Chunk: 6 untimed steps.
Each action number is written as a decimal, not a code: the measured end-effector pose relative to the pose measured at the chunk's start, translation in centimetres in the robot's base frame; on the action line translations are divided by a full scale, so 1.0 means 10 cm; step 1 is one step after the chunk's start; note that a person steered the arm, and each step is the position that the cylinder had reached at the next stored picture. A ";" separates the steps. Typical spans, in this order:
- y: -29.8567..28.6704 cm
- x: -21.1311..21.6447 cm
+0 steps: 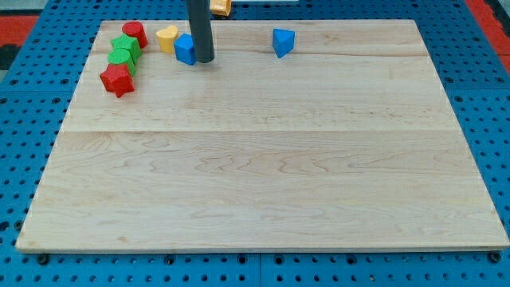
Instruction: Slide the blue triangle towards the center
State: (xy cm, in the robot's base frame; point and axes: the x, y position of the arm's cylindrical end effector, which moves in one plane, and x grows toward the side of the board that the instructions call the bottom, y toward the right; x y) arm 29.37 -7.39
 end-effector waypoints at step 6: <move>0.70 -0.31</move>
